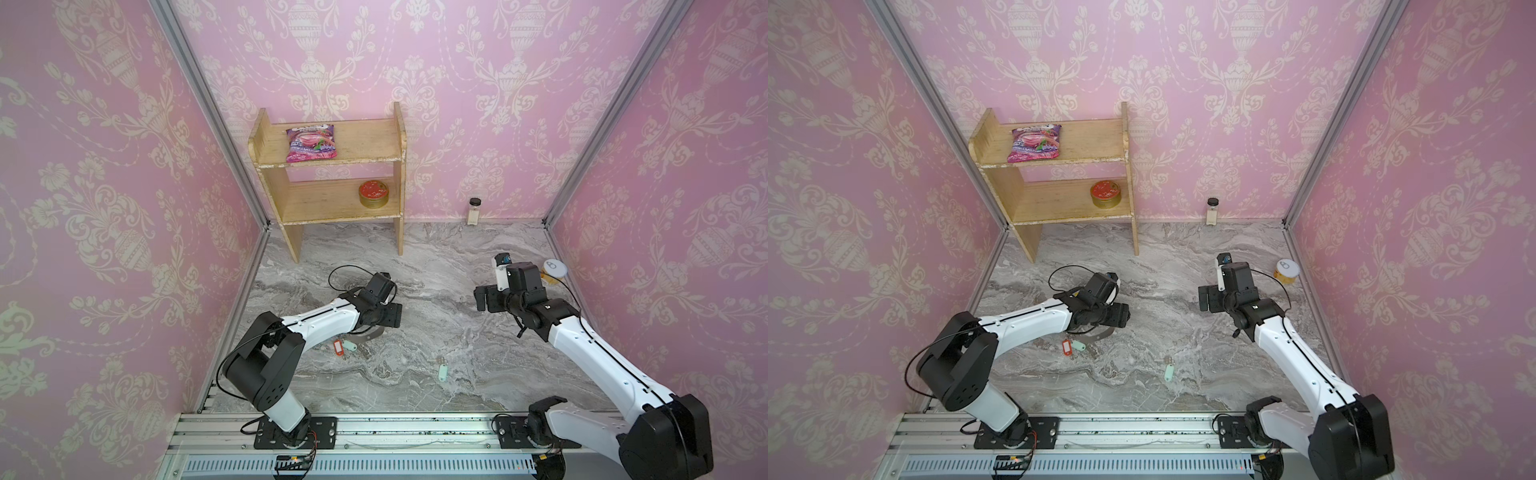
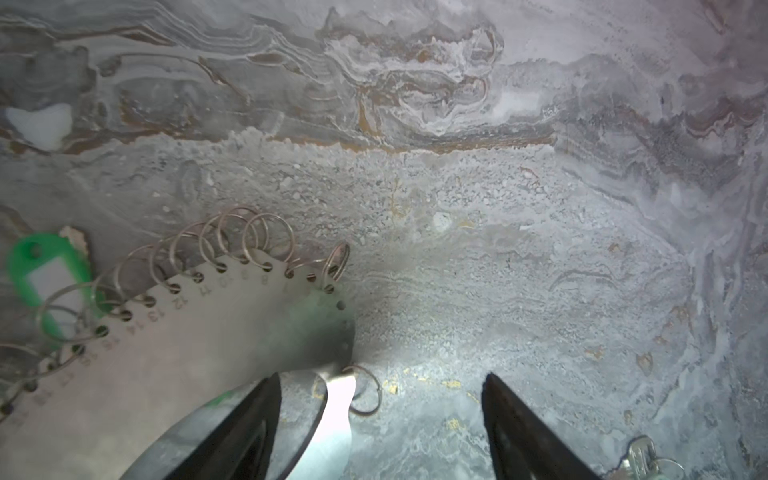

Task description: Put the keys on the keyring

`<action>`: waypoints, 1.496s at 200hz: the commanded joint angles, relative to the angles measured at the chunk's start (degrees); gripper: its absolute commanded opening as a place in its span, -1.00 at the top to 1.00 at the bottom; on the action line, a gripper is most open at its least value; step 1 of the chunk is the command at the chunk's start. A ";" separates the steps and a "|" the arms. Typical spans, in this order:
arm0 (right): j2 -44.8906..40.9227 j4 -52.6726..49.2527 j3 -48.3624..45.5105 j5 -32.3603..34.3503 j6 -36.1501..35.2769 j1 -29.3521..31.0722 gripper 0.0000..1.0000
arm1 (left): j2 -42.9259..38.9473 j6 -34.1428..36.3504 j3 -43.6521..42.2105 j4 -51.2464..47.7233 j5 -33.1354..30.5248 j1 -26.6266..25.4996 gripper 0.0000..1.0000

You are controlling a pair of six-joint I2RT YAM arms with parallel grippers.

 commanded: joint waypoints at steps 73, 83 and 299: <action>-2.47 -2.83 1.24 -1.01 1.87 0.40 -0.99 | 3.71 1.44 2.63 -5.86 1.52 -0.83 -0.51; -2.53 -3.00 1.38 -1.23 1.85 0.46 -0.99 | 3.88 1.44 2.55 -5.57 1.19 -0.83 -0.51; 4.78 1.50 0.61 -10.69 6.55 12.84 -0.99 | -10.35 -3.05 -11.10 -16.14 12.50 -8.08 -0.31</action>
